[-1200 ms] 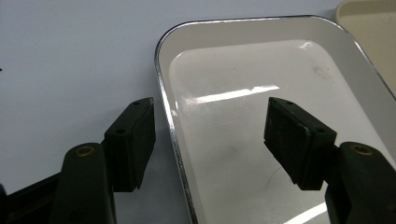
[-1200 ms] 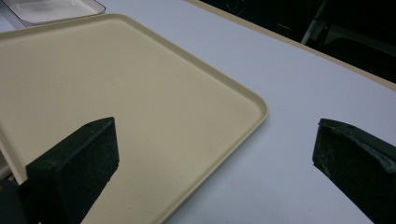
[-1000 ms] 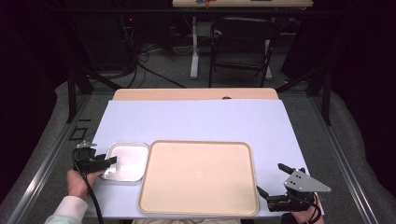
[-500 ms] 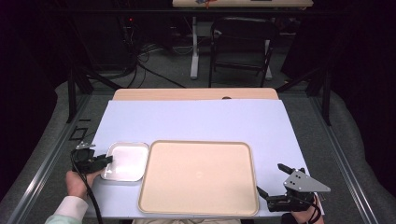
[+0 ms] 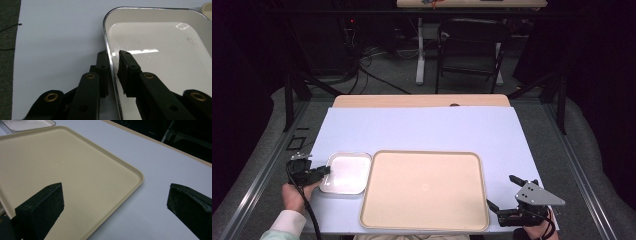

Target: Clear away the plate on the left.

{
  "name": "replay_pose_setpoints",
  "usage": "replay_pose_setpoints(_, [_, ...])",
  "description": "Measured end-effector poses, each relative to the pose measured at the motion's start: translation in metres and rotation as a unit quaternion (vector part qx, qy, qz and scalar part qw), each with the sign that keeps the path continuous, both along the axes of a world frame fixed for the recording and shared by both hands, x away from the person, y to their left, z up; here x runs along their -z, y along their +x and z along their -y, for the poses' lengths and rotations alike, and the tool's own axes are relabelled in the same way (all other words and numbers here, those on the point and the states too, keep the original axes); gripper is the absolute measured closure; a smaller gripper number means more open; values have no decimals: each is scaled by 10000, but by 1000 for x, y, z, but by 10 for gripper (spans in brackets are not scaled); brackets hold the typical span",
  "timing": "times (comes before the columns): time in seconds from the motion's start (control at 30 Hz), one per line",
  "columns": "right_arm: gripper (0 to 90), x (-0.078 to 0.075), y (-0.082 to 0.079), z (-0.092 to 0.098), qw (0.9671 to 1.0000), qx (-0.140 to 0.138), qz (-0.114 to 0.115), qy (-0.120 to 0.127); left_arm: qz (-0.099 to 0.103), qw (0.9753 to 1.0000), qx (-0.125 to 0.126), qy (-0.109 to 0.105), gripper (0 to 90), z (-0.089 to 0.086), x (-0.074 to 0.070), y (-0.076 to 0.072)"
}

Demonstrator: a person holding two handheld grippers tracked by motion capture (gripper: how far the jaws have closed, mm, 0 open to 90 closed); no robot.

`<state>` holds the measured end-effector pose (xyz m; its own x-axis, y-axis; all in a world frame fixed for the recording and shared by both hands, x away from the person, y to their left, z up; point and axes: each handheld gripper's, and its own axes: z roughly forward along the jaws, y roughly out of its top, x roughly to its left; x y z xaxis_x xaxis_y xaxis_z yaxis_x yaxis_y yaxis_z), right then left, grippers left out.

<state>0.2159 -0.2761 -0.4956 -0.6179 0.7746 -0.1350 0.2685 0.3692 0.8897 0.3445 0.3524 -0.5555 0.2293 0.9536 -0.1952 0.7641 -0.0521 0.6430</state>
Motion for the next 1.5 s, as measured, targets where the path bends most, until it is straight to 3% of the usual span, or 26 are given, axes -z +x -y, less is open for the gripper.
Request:
replay_pose_setpoints(0.87, [4, 1, 1, 0, 10000, 31, -52, -9, -14, 10000, 3, 7, 816, -1, 0, 3])
replay_pose_setpoints(1.27, [4, 1, 2, 0, 10000, 42, -62, -8, -26, 9989, -173, -426, 855, -7, 0, 2])
replay_pose_setpoints(1.5, [3, 1, 2, 0, 10000, 74, -42, -38, 192, 9973, -182, -682, 880, -9, -8, -2])
